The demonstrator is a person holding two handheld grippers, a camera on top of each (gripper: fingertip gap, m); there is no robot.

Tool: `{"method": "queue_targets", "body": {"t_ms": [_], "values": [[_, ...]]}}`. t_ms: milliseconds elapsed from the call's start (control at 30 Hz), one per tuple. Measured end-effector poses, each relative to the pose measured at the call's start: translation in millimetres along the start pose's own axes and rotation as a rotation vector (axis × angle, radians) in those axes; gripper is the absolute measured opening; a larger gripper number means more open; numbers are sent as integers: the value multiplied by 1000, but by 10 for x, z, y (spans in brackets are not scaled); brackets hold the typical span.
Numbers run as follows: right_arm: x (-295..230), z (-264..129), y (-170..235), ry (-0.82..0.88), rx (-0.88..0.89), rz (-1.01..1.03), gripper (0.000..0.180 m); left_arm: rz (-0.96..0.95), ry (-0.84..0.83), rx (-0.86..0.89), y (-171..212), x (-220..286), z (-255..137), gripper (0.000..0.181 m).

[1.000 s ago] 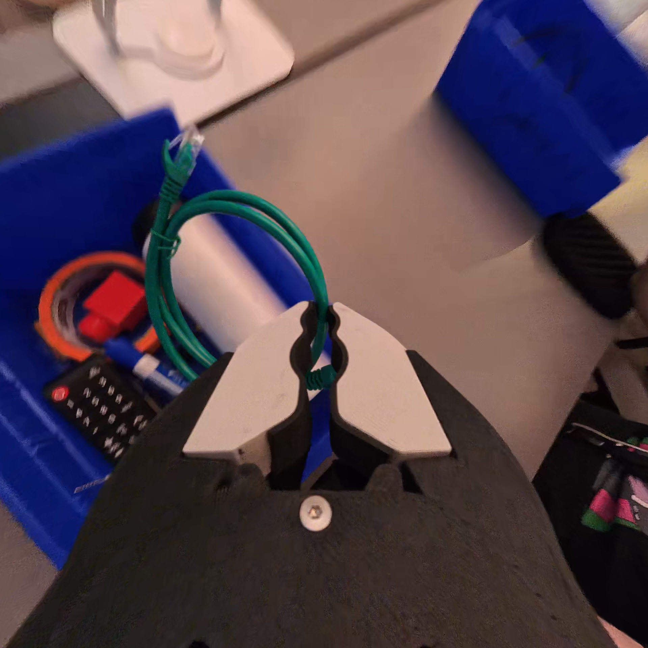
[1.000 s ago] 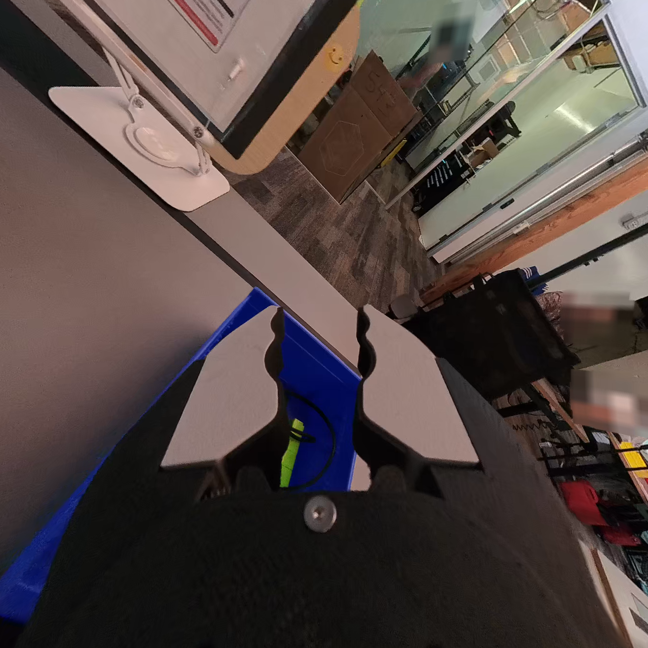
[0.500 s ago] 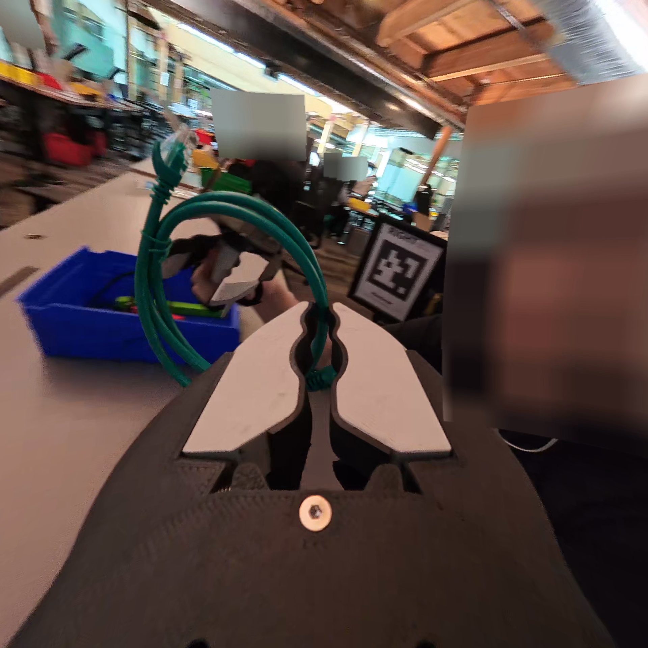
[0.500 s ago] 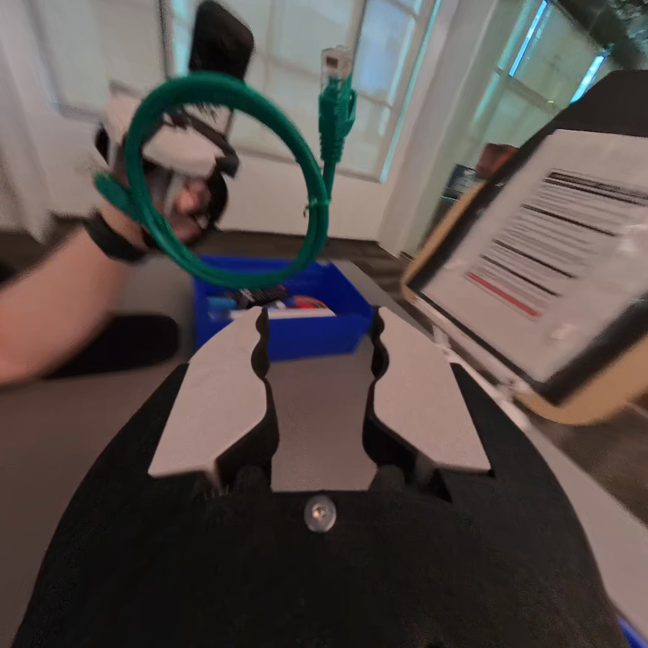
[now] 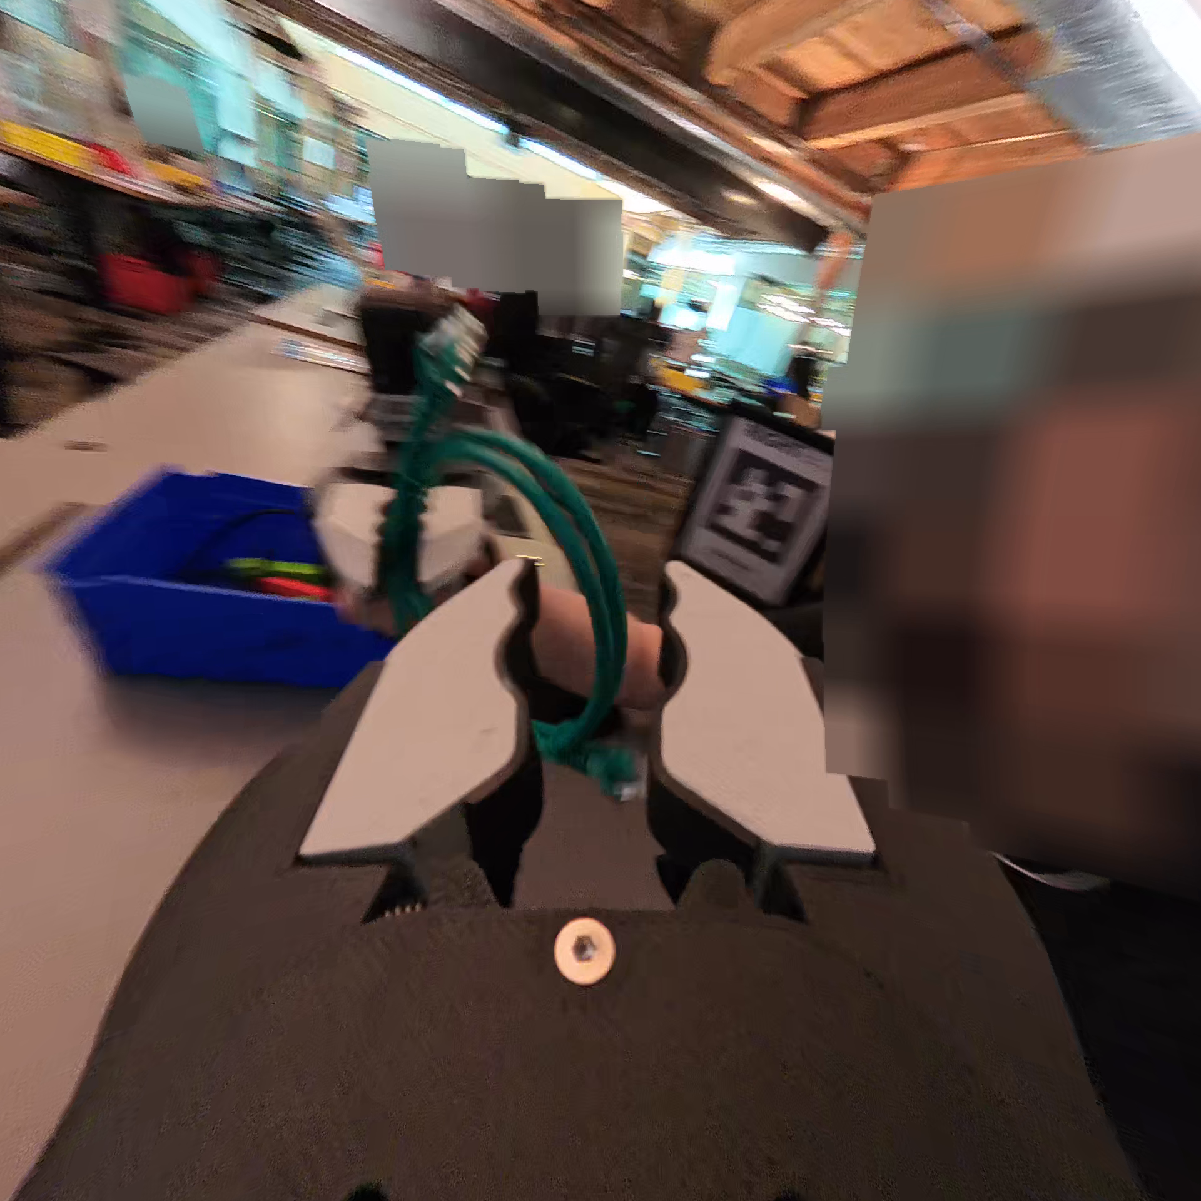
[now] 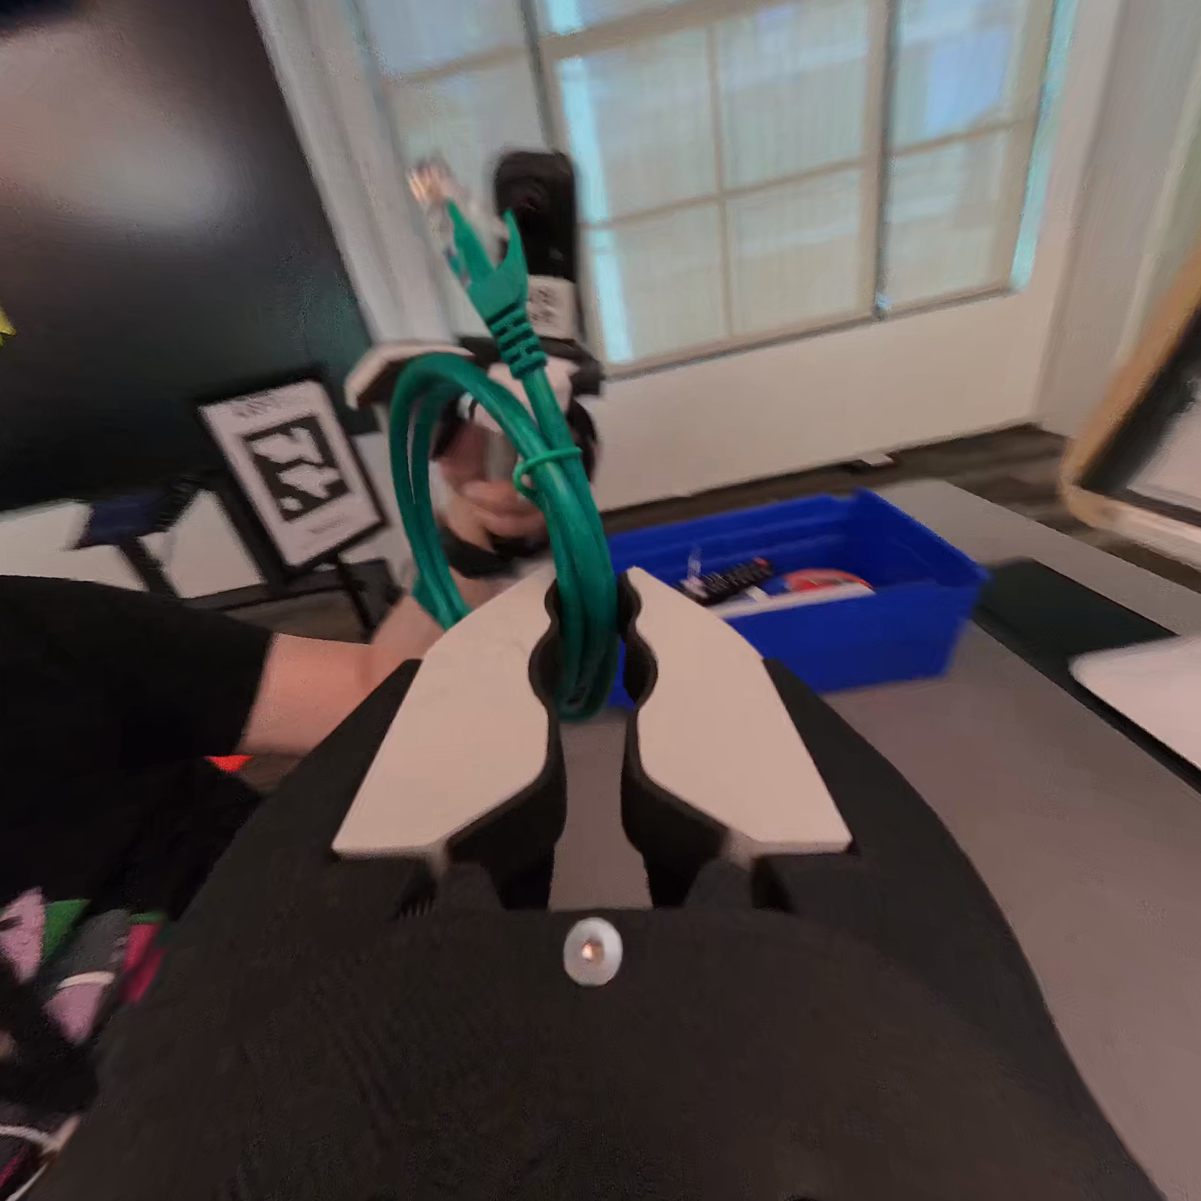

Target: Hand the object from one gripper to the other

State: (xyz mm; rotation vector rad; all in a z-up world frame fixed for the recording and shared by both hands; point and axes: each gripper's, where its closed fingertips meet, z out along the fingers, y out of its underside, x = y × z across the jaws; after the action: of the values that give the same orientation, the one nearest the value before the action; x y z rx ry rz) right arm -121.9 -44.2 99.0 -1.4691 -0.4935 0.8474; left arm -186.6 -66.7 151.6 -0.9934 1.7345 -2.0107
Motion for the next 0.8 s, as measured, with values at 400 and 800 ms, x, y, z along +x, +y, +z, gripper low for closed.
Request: {"method": "queue_targets", "body": {"t_ms": [400,800], "values": [[953,-630,588,737,-593,-119,10,829,-983,-403,229,-992,57,55],[749,-399,661,857,-803,-369,10,898,-1080,-627,614,-1459,100,63]]}}
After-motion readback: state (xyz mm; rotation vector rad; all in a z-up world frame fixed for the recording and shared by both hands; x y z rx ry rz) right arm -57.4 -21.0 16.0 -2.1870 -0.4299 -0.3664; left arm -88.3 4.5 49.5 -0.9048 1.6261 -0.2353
